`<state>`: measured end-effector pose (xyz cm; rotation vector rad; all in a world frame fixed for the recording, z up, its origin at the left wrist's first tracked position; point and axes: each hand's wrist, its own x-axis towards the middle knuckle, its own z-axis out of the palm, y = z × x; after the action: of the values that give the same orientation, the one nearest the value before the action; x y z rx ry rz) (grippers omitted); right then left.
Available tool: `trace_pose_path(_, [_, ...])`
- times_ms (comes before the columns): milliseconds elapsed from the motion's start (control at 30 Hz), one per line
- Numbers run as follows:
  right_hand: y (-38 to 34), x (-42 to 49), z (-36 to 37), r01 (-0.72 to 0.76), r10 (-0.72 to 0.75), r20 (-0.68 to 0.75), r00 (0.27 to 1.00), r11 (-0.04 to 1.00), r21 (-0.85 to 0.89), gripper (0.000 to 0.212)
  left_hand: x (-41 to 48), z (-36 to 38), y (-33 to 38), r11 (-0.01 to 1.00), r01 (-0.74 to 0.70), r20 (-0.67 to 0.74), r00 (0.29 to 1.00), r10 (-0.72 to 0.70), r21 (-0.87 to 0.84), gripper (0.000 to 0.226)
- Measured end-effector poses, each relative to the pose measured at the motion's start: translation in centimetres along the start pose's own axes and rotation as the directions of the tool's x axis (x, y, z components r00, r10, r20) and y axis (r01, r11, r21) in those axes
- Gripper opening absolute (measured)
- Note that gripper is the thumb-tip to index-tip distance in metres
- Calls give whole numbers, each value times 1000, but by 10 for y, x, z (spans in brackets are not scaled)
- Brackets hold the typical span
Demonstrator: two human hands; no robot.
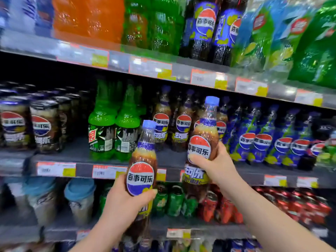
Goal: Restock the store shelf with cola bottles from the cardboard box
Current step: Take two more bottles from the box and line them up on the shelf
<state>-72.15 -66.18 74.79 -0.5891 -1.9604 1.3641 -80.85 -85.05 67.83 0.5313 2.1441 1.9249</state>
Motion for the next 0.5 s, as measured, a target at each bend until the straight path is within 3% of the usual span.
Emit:
trace_pose_path(100, [-4, 42, 9, 72, -73, 106, 992, 997, 13, 48, -2, 8, 8, 1000, -16, -117, 993, 17, 9, 40])
trace_pose_path(200, [-1, 71, 26, 105, -106, 142, 984, 994, 17, 67, -5, 9, 12, 1000, -13, -184, 983, 12, -1, 42])
trace_pose_path(500, [2, 113, 79, 113, -119, 184, 976, 993, 41, 73, 6, 1, 12, 1000, 3, -230, 973, -1, 8, 44])
